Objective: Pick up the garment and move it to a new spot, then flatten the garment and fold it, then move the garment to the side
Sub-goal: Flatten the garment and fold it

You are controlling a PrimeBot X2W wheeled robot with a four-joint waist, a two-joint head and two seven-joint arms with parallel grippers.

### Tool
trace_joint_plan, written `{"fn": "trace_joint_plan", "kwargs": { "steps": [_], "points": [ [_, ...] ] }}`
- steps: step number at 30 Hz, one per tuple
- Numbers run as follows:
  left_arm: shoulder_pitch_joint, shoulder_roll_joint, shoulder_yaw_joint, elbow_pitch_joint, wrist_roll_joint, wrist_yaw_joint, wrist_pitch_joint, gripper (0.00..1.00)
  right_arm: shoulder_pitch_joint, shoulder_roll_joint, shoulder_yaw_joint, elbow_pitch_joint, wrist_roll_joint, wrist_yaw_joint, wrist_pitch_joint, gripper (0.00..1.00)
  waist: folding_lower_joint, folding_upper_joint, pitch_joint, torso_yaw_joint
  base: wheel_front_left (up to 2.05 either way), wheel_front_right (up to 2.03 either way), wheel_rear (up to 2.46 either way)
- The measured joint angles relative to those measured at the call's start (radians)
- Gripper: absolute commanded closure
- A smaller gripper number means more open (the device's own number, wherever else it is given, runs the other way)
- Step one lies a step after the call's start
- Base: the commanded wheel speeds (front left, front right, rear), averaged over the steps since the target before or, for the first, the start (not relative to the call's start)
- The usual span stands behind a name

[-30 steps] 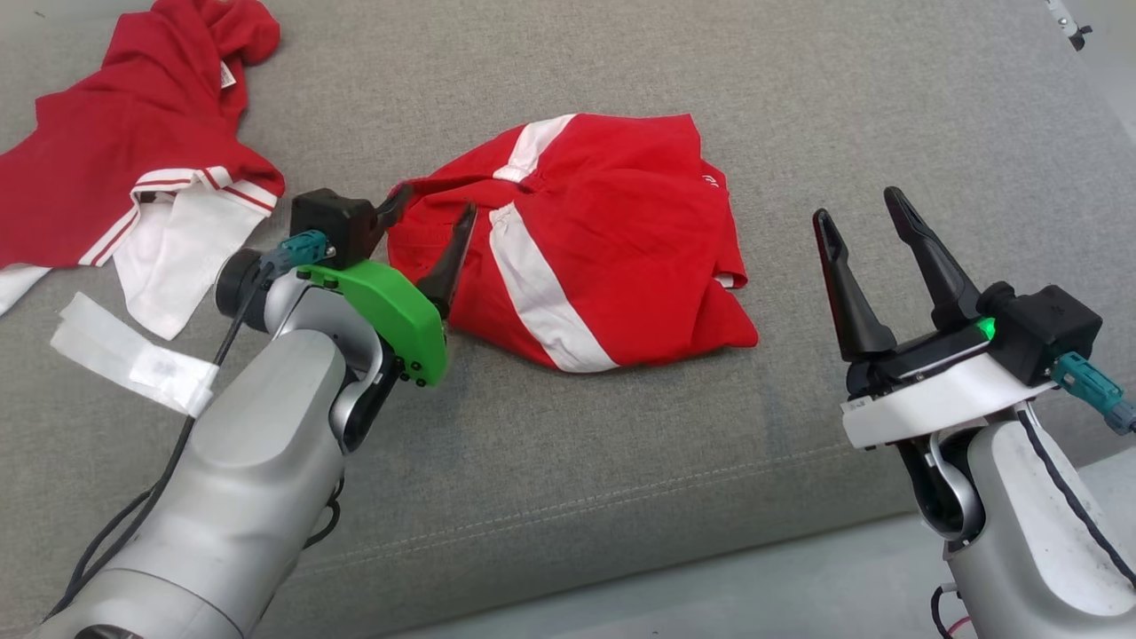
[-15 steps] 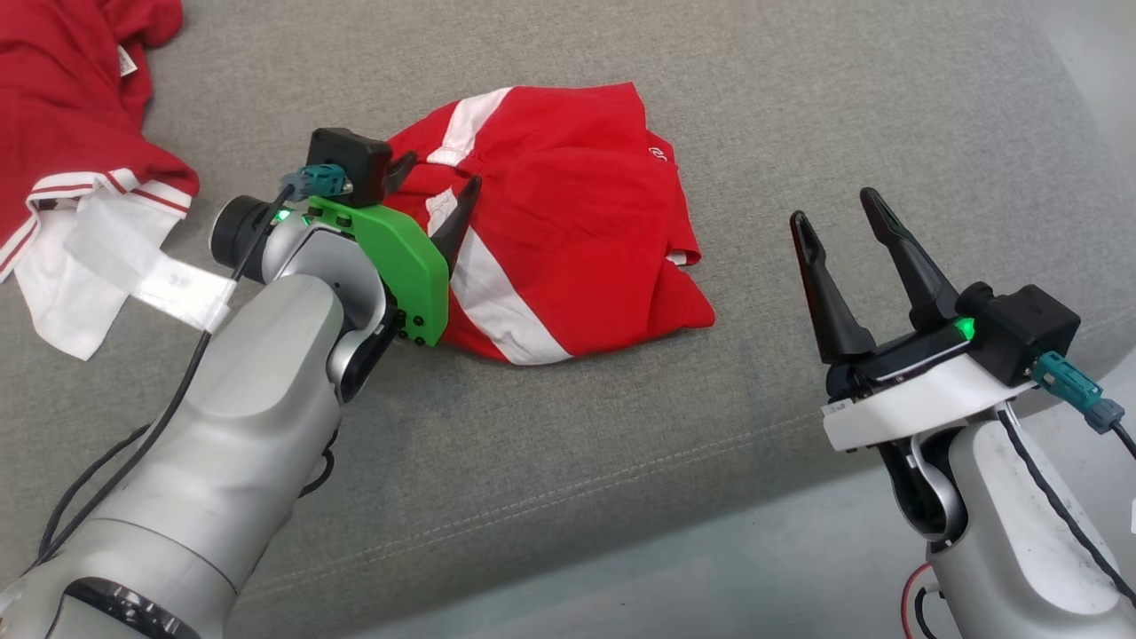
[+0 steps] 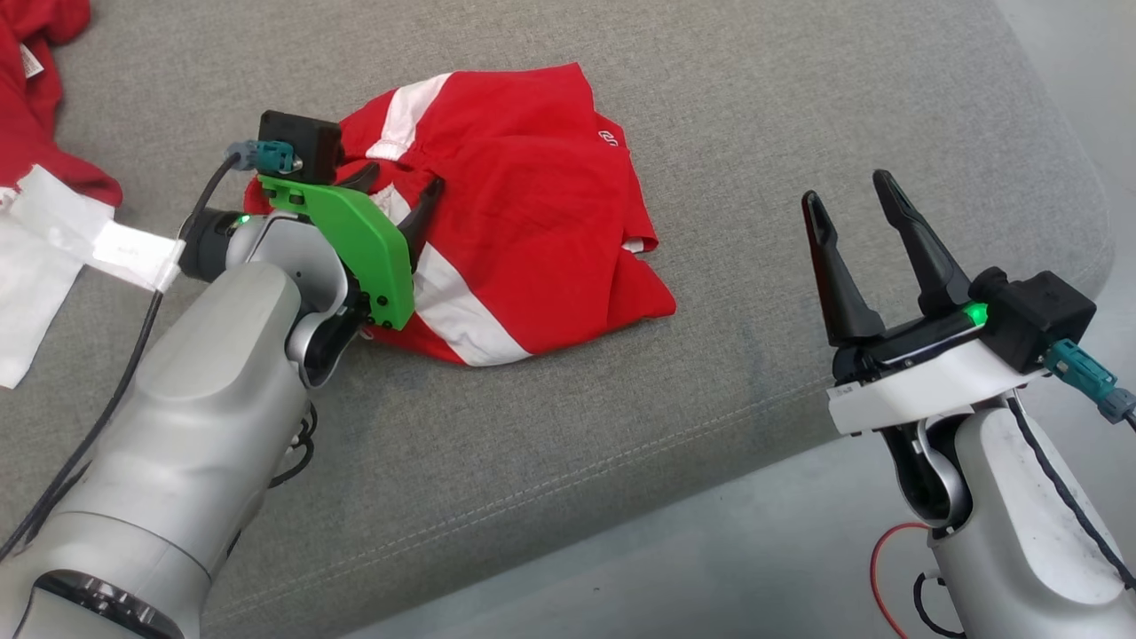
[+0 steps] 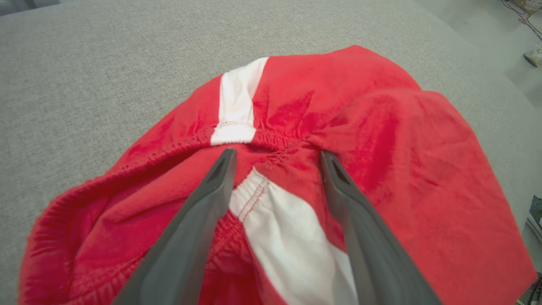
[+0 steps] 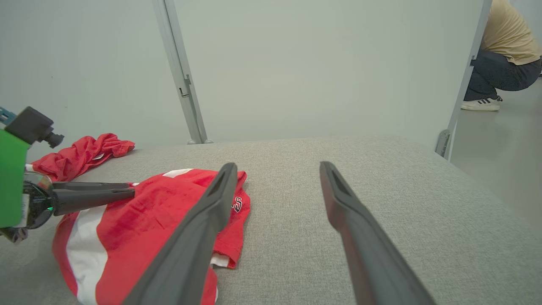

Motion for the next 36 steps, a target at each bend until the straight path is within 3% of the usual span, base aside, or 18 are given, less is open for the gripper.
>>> {"fn": "trace_joint_plan", "kwargs": {
  "steps": [16,17,18,19,25,32,36],
  "points": [
    [-0.013,0.011,-0.049,0.006,-0.077,0.000,0.161,0.00,0.000,0.008,-0.007,-0.003,0.000,0.000,0.000,0.00,0.0000,0.0000,0.007,0.006,0.00,0.00,0.00],
    [-0.013,0.012,-0.054,-0.001,-0.077,0.000,0.164,0.08,0.000,0.008,-0.007,-0.003,0.000,0.000,0.000,0.00,0.0000,0.0000,0.007,0.007,0.00,0.00,0.00],
    [-0.013,0.014,-0.056,-0.007,-0.078,0.000,0.164,0.34,0.000,0.009,-0.007,-0.003,0.000,0.000,0.000,0.00,0.0000,0.0000,0.006,0.008,0.00,0.00,0.00],
    [-0.013,0.015,-0.056,-0.013,-0.079,0.000,0.162,0.53,0.000,0.009,-0.007,-0.003,0.000,0.000,0.000,0.00,0.0000,0.0000,0.006,0.008,0.00,0.00,0.00],
    [-0.015,0.022,-0.059,-0.053,-0.081,0.000,0.120,1.00,0.000,0.010,-0.020,-0.002,0.000,0.000,0.000,0.00,0.0000,0.0000,-0.007,0.016,0.00,0.00,0.00],
    [-0.018,0.028,-0.045,-0.142,-0.135,0.000,0.055,1.00,0.001,0.007,-0.034,0.000,0.000,0.000,0.000,0.00,0.0000,0.0000,-0.025,0.045,0.00,0.00,0.00],
    [-0.028,0.074,-0.007,-0.205,-0.164,0.000,-0.001,1.00,0.001,0.006,-0.036,0.004,0.000,0.000,0.000,0.00,0.0000,0.0000,-0.037,0.063,0.00,0.00,0.00]
  ]
}}
